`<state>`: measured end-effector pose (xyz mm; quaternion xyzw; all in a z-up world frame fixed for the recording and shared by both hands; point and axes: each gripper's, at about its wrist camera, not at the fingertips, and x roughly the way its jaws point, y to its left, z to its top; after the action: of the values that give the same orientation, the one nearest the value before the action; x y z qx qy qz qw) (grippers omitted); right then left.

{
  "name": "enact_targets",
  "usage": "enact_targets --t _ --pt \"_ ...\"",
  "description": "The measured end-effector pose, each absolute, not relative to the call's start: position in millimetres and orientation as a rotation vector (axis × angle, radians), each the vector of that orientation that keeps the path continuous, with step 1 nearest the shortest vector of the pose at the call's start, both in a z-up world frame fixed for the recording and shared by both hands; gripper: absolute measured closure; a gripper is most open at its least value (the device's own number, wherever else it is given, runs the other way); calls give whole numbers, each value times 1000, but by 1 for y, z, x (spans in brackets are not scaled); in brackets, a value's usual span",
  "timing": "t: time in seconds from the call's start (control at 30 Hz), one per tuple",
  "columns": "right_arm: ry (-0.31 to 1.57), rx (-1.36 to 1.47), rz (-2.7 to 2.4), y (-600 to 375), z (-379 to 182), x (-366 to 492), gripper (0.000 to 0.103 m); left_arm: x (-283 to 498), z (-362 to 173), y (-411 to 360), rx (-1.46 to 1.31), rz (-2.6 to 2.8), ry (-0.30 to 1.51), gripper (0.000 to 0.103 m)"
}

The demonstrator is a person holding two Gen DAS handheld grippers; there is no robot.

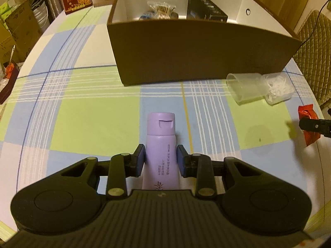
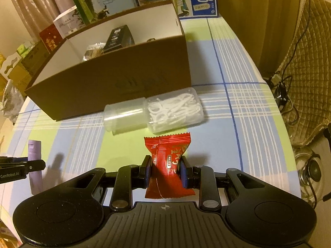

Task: Organize objects
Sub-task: 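Carry the purple tube and red candy packet into the brown box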

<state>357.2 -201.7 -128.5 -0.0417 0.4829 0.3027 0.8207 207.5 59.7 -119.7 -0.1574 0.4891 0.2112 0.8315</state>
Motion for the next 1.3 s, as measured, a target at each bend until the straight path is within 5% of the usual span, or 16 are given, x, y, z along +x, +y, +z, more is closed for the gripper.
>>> enact_targets --t 1.3 --pt "699 -62 958 -69 -22 415 78 294 23 121 -258 382 689 75"
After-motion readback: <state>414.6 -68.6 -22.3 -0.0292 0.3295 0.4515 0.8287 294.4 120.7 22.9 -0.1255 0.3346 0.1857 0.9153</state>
